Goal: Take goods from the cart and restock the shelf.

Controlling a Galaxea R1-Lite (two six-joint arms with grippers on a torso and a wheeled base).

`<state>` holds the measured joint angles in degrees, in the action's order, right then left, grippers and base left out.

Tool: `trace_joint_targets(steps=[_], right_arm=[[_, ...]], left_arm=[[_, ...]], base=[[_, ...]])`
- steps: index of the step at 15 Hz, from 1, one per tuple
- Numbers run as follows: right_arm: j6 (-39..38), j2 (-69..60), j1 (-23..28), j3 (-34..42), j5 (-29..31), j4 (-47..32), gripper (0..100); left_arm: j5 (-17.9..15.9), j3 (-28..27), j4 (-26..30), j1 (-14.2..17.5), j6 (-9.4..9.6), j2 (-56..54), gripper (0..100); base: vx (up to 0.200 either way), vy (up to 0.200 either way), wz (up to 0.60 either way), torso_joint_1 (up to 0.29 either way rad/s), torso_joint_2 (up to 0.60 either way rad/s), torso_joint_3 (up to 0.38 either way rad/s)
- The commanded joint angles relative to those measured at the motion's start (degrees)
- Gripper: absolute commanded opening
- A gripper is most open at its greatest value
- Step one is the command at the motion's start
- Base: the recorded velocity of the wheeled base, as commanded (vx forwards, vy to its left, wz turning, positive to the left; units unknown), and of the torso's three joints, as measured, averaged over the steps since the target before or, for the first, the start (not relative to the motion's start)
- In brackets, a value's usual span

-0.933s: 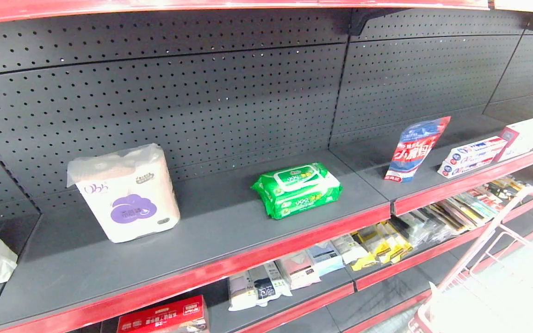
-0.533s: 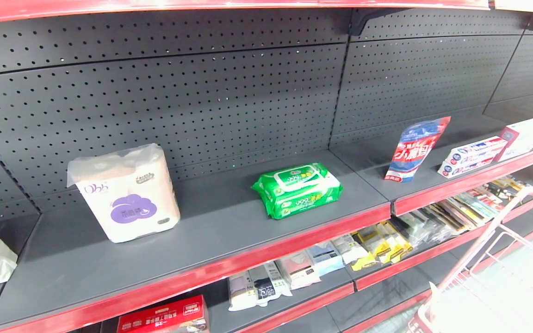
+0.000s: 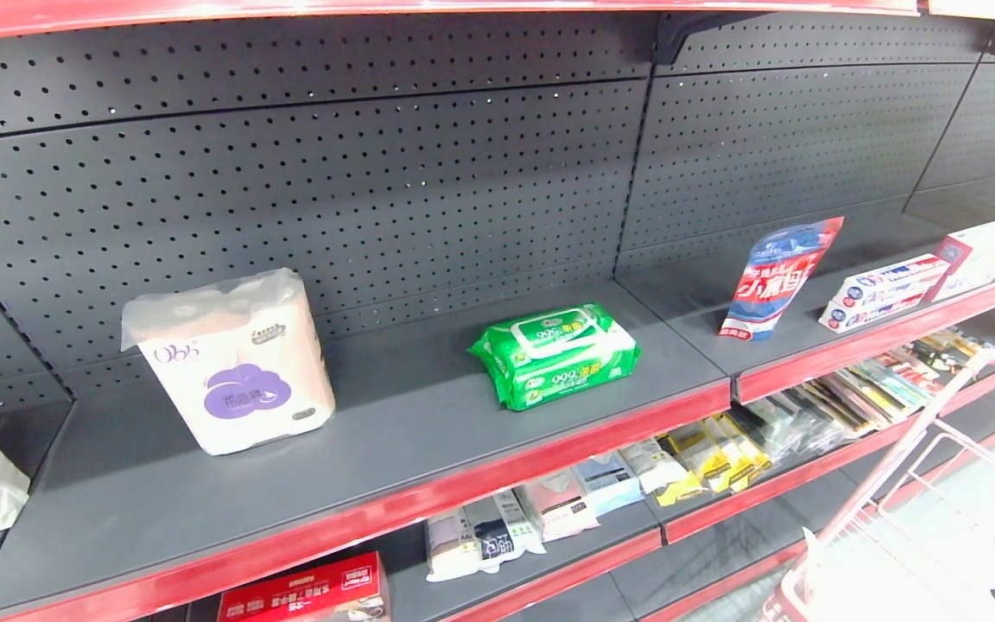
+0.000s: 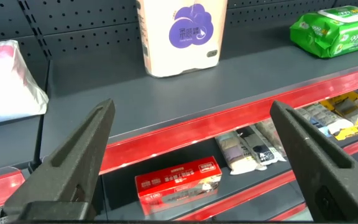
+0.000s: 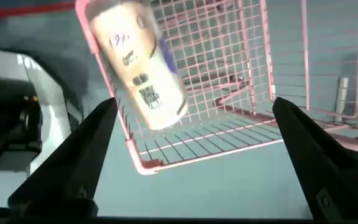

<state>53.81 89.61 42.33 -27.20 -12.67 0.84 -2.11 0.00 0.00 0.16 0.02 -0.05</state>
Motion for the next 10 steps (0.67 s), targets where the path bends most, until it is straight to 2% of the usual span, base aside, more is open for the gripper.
trace_joint_targets(steps=[1, 10], right_arm=[[1.4, 9.6, 2.0, 1.3, -1.1, 1.1, 100], [1.3, 11.8, -1.4, 2.0, -1.4, 4.7, 100]], left_arm=[[0.0, 0.0, 0.0, 0.0, -0.02, 0.0, 100], [0.0, 0.0, 0.0, 0.0, -0.02, 0.0, 100]], base=[[0.000, 0.000, 0.00, 0.000, 0.00, 0.000], [0.000, 0.000, 0.00, 0.000, 0.00, 0.000]])
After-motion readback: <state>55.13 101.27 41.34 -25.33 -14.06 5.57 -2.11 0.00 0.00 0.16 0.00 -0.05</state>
